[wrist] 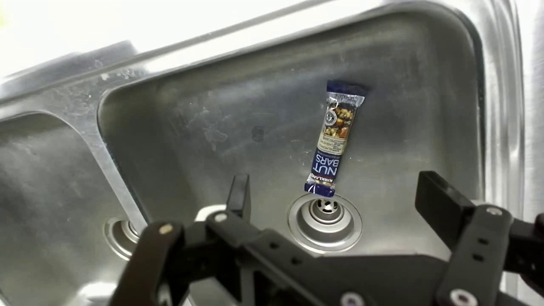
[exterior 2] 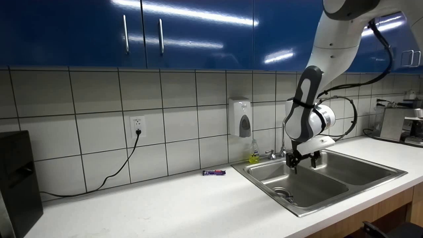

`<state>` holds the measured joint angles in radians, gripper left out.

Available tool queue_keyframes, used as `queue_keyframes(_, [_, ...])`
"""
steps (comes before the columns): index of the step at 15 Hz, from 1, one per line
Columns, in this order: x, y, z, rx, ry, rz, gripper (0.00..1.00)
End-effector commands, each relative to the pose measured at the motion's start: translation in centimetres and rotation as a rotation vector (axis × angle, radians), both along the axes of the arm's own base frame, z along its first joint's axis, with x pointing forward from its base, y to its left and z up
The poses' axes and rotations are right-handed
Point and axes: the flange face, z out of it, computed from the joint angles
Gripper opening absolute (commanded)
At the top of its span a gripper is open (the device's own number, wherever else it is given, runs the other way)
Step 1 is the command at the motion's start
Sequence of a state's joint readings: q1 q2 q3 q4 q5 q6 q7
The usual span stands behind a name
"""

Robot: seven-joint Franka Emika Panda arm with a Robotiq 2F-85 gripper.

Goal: Put one sachet in the sink on the left.

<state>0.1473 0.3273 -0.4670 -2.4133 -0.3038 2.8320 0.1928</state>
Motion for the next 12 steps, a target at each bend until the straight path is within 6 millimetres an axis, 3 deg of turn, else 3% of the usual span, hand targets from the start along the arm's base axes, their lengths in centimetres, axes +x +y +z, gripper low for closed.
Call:
queue_keyframes(1, [-3.4, 2.4, 3.0, -0.008, -0.024, 0.064, 1.00])
queue_keyframes(5, [-5.3, 5.3, 4.1, -0.071, -0.023, 0.153, 1.00])
queue_keyframes(6, [-3.9, 3.9, 2.9, -0.054, -0.017, 0.140, 1.00])
queue_keyframes(12, [-4.2, 4.0, 2.7, -0.051, -0.015, 0.136, 1.00])
